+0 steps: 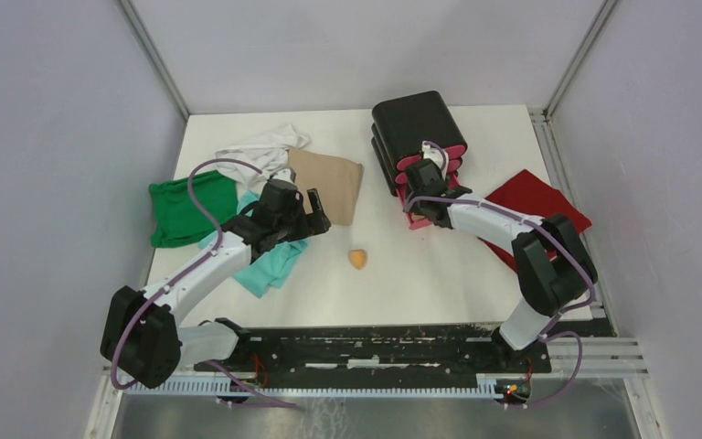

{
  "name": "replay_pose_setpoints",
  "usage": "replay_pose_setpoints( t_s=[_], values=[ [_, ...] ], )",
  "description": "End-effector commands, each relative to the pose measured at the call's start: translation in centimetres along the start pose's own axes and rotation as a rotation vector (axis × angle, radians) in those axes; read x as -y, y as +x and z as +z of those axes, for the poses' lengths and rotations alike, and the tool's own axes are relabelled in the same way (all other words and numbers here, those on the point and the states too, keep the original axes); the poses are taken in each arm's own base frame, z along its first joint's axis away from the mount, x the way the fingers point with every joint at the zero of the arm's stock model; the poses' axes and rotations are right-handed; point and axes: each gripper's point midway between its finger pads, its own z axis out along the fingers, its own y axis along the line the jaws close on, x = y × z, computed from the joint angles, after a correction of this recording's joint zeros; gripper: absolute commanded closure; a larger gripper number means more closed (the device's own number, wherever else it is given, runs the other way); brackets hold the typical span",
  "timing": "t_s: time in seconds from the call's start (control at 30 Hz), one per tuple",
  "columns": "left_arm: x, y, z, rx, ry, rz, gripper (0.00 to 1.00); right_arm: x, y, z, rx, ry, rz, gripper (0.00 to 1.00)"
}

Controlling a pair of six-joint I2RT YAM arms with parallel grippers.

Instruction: Organize the makeup

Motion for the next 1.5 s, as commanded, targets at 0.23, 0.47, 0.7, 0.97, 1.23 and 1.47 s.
replay_pose_setpoints(
  t_s=[0.23, 0.47, 0.7, 0.97, 1.23, 1.47],
  values=[
    [0.7, -1.2, -0.3, 0.038, 0.029, 0.017, 0.01, -4.6, -2.2, -5.6, 0.078, -0.252, -0.014, 0.39],
    [-0.6, -0.9, 0.1, 0.033, -0.036, 0.015, 0.01, -8.8, 3.0, -9.1, -0.015, -0.404, -0.168, 0.38],
    [-2.7, -1.0, 0.5, 0.040, -0.101, -0.039, 0.01, -11.0, 7.9, -10.3, -0.111, -0.468, -0.247, 0.33],
    [-3.0, -1.3, 0.2, 0.052, -0.108, -0.057, 0.01, -14.1, 11.4, -10.0, -0.177, -0.553, -0.254, 0.30],
    [-2.7, -1.3, -0.1, 0.047, -0.086, -0.049, 0.01, -15.6, 13.2, -7.7, -0.222, -0.540, -0.212, 0.30],
    [-2.5, -1.1, -0.1, 0.043, -0.073, -0.050, 0.01, -15.9, 12.6, -6.8, -0.188, -0.511, -0.208, 0.40]
  ],
)
